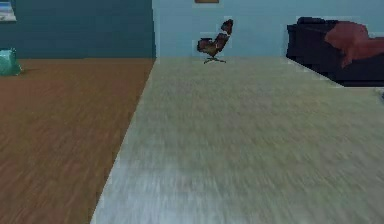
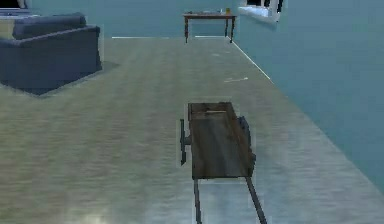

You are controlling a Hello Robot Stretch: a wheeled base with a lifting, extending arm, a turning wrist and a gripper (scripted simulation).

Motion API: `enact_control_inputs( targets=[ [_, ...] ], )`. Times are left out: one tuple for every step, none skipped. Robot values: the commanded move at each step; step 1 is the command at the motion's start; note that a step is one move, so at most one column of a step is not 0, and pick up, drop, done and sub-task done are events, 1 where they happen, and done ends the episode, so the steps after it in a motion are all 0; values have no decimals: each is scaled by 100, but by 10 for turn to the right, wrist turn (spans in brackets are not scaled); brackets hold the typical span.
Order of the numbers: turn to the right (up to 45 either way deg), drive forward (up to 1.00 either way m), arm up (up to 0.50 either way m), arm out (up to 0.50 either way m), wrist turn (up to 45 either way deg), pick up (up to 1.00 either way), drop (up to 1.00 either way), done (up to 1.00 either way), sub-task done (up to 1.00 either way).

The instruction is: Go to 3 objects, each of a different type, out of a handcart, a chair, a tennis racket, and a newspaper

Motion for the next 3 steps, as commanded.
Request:
enact_control_inputs(
  targets=[
    [-210,0,0,0,0,0,0,0,0],
    [0,10,0,0,0,0,0,0,0],
    [450,0,0,0,0,0,0,0,0]
  ],
)
